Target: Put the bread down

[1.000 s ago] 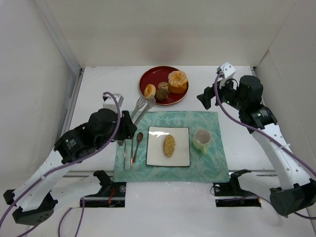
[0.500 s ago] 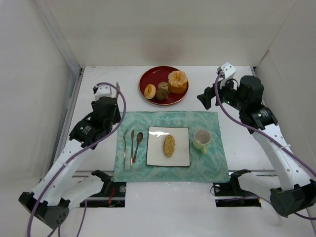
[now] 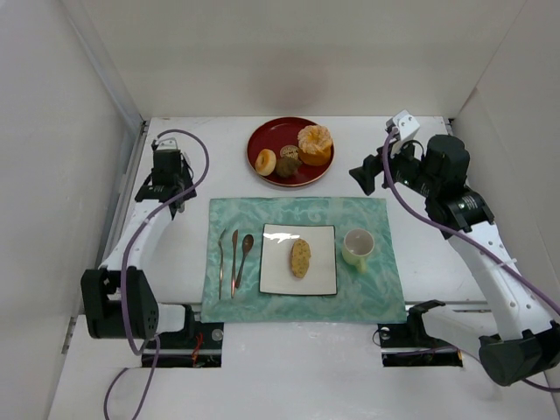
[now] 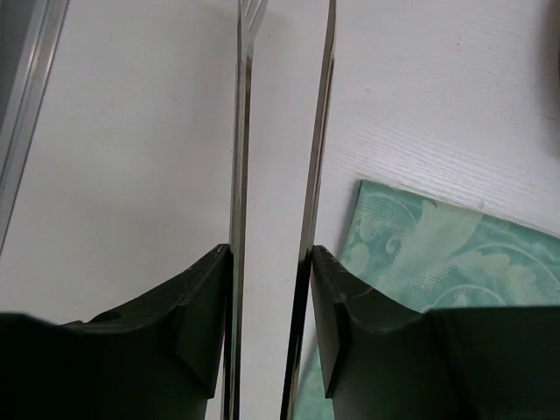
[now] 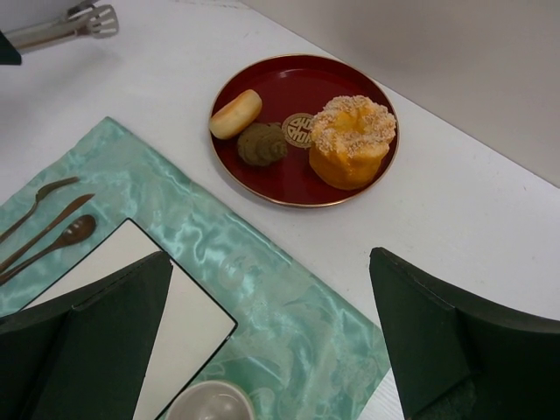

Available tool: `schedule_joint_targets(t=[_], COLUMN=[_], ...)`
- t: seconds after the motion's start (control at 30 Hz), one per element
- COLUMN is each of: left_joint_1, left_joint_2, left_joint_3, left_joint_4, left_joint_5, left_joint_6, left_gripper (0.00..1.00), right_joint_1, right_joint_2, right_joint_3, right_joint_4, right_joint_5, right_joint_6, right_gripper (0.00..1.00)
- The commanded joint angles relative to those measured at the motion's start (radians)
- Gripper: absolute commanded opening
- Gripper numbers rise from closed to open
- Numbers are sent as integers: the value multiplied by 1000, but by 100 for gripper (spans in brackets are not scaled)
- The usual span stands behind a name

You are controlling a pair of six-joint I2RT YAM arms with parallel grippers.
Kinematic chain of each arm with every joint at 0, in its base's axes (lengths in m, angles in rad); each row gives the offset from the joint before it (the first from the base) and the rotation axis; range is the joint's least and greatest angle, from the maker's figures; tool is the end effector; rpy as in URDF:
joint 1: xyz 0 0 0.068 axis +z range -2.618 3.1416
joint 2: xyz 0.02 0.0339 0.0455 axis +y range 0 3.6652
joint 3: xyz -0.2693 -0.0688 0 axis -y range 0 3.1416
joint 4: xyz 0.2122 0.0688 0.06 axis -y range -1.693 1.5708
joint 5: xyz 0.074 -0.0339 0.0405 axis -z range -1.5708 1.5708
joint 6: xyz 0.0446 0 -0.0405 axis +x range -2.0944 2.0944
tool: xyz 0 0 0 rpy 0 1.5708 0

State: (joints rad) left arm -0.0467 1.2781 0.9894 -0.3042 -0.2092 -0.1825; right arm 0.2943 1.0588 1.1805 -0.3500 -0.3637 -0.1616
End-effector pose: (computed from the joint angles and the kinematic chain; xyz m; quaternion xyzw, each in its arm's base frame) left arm 0.2605 -0.0029 0.3027 -0.1085 0.8727 0.0382 0.4746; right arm 0.1907 0.0744 0.4074 -0.2836 0.7248 0.1819 0.6010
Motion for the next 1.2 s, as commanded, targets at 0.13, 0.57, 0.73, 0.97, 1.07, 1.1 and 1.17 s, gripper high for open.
schedule_joint_targets(t=[0.13,0.57,0.73,0.97,1.07,1.1,1.17], left_joint_1=[36,94,94,94,94,94,94], left_joint_2=[112,241,279,351,351,351,362], left_joint_3=[-21,-54,-54,-43,-43,-43,-52], left_joint_4=[171,206,217,194,194,194,185], left_joint_5=[10,7,-2,-13,-13,-13,-13], left_joint_6=[43,84,94,94,94,103,103], left_gripper=[34,34,36,44,51,51,55], right_joint_1=[-4,-4,-4,-4,-4,-4,-4], right_joint_2=[-33,-33,-33,-42,-42,-42,-42], right_joint_3=[2,2,2,2,2,2,2], right_joint_4=[52,52,52,52,52,52,52], right_joint_5=[-20,-20,-20,-20,-20,-20,-20], right_joint_6=[7,7,7,7,7,7,7], right_gripper=[100,100,100,100,100,100,100])
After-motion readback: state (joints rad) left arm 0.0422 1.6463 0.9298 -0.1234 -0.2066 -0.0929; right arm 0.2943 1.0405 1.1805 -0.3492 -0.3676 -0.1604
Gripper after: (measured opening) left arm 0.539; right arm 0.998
